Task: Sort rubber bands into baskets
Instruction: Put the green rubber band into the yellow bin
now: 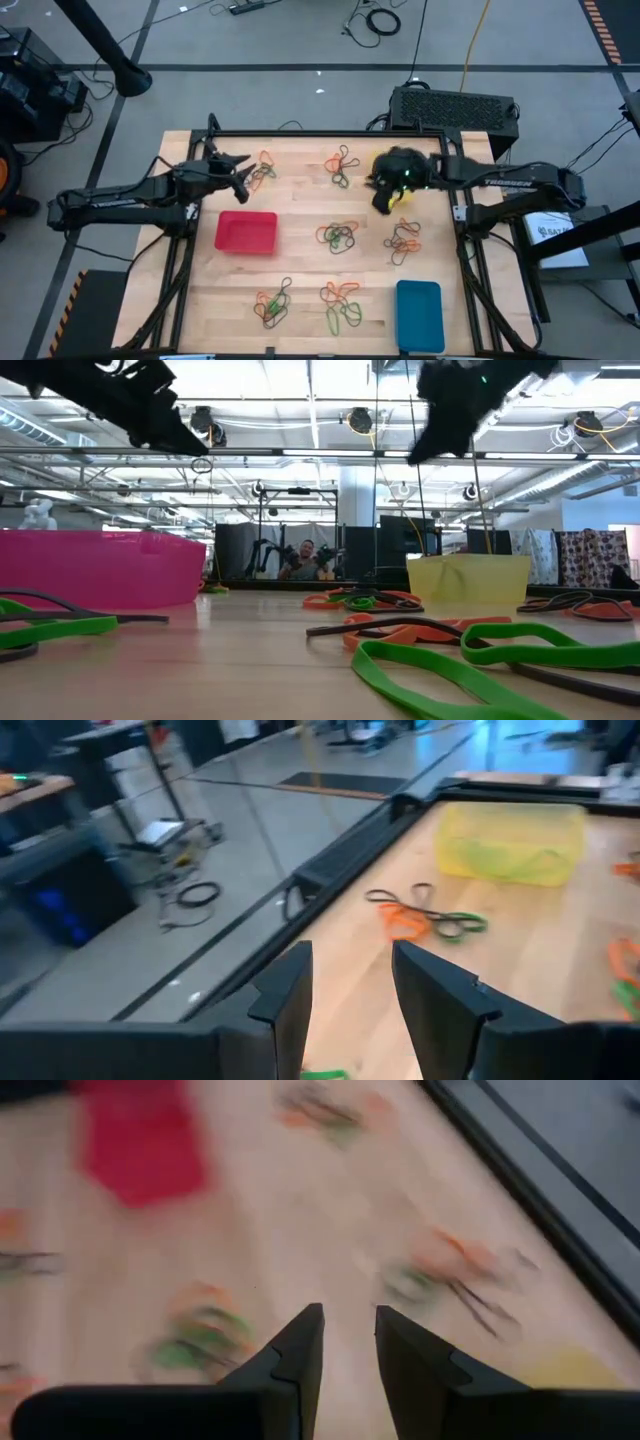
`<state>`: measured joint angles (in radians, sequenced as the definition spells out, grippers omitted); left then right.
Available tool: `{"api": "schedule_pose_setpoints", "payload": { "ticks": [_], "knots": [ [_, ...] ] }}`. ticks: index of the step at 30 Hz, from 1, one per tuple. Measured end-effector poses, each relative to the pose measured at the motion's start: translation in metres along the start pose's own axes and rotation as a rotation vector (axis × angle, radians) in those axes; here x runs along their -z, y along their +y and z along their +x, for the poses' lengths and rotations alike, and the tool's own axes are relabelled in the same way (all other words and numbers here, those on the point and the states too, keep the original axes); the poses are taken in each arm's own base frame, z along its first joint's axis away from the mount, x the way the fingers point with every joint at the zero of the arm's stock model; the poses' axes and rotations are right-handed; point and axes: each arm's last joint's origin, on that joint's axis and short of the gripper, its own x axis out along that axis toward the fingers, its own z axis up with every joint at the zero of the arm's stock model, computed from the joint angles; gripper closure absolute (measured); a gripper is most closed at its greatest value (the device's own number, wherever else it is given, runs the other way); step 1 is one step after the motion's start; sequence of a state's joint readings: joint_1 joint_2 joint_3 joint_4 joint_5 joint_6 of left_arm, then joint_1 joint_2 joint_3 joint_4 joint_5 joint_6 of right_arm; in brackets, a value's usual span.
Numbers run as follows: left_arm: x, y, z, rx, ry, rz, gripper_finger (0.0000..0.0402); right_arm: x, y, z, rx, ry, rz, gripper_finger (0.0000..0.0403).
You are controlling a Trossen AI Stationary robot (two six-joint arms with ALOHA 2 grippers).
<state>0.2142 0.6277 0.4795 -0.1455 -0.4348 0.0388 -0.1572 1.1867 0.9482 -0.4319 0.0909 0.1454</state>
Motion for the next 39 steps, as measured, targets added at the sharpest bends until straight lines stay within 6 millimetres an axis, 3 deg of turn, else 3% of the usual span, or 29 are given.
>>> {"api": "schedule_pose_setpoints", "payload": {
  "ticks": [6,15,21,27,34,39],
  "knots": [
    [0.018,-0.003,0.002,0.027,0.017,0.003,0.0253,-0.008,0.061,0.038,-0.242,-0.177,-0.189,0.0314],
    [0.026,-0.004,0.004,0.041,0.034,0.017,0.0253,0.021,0.140,0.102,-0.470,-0.354,-0.450,0.0314],
    [0.026,-0.005,0.004,0.085,0.033,0.015,0.0253,0.043,0.170,0.132,-0.511,-0.475,-0.552,0.0314],
    [0.026,-0.007,0.004,0.143,0.032,0.007,0.0253,0.043,0.201,0.159,-0.552,-0.484,-0.537,0.0314],
    [0.026,-0.008,0.003,0.194,0.032,-0.001,0.0253,0.049,0.229,0.207,-0.589,-0.308,-0.589,0.0314],
    [0.026,-0.009,0.003,0.199,0.034,-0.020,0.0253,0.050,0.241,0.227,-0.649,-0.210,-0.608,0.0314]
  ]
}}
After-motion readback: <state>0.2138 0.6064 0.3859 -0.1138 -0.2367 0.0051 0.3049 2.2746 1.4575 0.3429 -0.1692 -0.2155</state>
